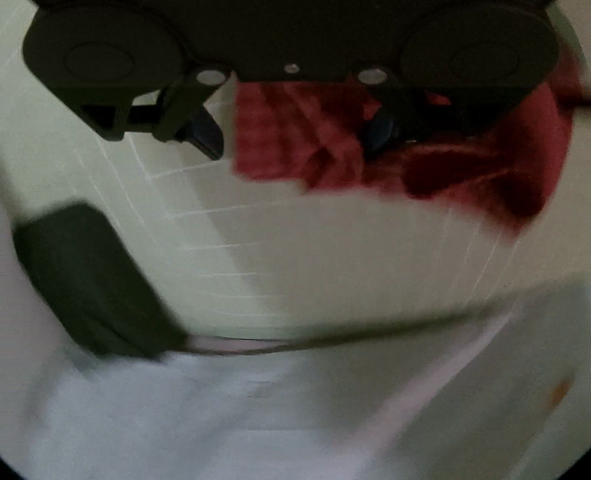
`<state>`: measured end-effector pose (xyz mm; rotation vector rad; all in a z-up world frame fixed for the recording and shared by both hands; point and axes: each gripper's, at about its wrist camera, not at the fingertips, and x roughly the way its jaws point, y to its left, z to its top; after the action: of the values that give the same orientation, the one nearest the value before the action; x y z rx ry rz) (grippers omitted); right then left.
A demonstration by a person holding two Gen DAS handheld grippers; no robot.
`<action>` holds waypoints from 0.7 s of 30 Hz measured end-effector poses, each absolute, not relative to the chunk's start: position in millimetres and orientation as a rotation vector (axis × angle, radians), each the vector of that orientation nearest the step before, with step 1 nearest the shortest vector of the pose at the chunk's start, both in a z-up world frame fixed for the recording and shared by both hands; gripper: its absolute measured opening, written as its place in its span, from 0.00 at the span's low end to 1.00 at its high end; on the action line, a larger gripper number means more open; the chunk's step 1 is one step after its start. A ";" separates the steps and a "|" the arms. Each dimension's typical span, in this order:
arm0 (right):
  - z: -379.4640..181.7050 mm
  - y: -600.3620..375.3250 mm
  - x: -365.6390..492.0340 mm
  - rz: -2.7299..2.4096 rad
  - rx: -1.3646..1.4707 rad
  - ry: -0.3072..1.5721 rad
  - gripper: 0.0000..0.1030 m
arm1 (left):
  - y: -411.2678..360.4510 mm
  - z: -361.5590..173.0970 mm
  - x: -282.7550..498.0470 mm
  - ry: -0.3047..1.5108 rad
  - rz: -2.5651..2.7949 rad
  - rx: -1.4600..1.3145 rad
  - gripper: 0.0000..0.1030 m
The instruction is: Fold clothes
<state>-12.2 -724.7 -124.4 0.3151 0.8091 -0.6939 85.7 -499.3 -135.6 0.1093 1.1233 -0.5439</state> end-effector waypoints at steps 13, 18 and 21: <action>-128.8 -725.7 -43.0 -0.706 0.501 0.822 0.81 | -511.9 -150.9 99.6 1.173 -0.582 0.066 0.75; -127.6 -732.2 -25.8 -0.713 0.468 0.822 0.82 | -511.2 -152.4 101.2 1.177 -0.581 0.081 0.75; -126.9 -736.1 -15.5 -0.717 0.449 0.822 0.82 | -510.3 -151.9 101.1 1.176 -0.581 0.085 0.75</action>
<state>-15.5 -736.1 -126.9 0.4487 0.8224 -0.7173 101.1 -510.3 -151.9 0.0849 1.1758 -0.5811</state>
